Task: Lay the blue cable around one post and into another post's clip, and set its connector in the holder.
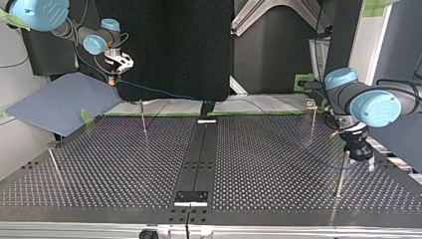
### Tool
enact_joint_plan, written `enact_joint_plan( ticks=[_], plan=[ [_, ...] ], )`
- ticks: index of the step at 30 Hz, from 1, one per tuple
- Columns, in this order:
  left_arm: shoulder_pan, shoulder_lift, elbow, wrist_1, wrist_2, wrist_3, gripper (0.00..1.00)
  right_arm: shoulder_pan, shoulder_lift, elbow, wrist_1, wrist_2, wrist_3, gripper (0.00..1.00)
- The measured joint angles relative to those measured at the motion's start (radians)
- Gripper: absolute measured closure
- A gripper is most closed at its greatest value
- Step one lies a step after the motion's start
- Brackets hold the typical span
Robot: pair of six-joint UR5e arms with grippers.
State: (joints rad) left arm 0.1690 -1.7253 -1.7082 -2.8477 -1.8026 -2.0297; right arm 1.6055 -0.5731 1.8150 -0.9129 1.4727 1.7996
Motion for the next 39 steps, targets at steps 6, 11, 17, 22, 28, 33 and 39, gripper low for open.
enact_joint_plan(
  ticks=[6,11,17,22,28,33,39],
  plan=[
    [-0.012,-0.023,-0.001,0.008,0.034,0.016,0.0,0.001,0.0,0.0,0.0,0.001,0.007,1.0],
    [-0.019,-0.025,-0.026,0.033,0.049,0.017,0.0,-0.006,0.0,0.0,-0.002,-0.003,0.037,1.0],
    [-0.027,-0.025,-0.068,0.062,0.047,-0.001,0.0,-0.009,0.0,0.001,-0.002,-0.004,0.05,1.0],
    [-0.032,-0.025,-0.104,0.093,0.056,-0.031,0.0,-0.01,0.001,0.0,-0.002,-0.005,0.054,1.0],
    [-0.042,-0.025,-0.148,0.135,0.038,-0.074,0.0,-0.006,0.001,0.0,0.0,-0.005,0.056,1.0],
    [-0.05,-0.026,-0.19,0.177,0.018,-0.102,0.0,-0.005,0.001,0.001,0.0,-0.005,0.057,1.0],
    [-0.064,-0.054,-0.239,0.226,0.008,-0.101,0.0,-0.003,0.001,0.001,0.0,-0.01,0.057,1.0]
  ],
)
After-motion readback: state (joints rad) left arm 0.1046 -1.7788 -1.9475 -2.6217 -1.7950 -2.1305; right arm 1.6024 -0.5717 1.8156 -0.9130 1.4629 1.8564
